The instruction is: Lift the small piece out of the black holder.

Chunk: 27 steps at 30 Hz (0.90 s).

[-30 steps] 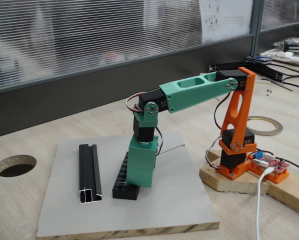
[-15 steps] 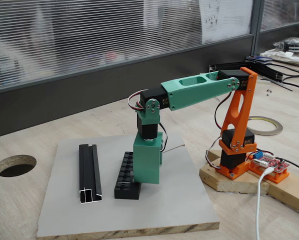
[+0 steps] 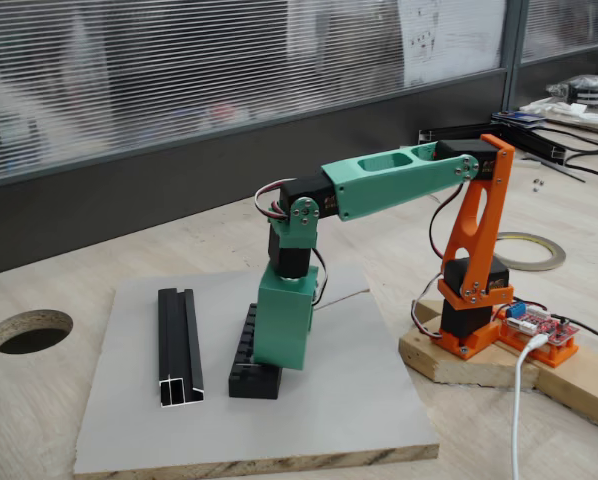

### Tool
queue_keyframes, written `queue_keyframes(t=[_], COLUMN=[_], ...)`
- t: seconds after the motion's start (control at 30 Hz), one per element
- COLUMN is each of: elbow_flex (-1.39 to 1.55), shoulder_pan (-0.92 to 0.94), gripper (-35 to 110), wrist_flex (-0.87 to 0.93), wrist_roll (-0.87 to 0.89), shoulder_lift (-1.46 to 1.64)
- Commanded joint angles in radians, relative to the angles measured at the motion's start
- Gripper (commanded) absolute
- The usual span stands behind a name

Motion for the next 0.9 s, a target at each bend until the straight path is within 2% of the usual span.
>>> queue_keyframes(t=[0.0, 0.1, 0.3, 0.87], elbow_flex=[-0.014, -0.002, -0.012, -0.018], shoulder_pan=[-0.020, -0.021, -0.021, -0.018], gripper=[52, 52, 52, 52], wrist_flex=[-0.017, -0.011, 0.110, 0.044], wrist_roll=[0.017, 0.018, 0.015, 0.014], shoulder_lift=[0.035, 0.049, 0.049, 0.035])
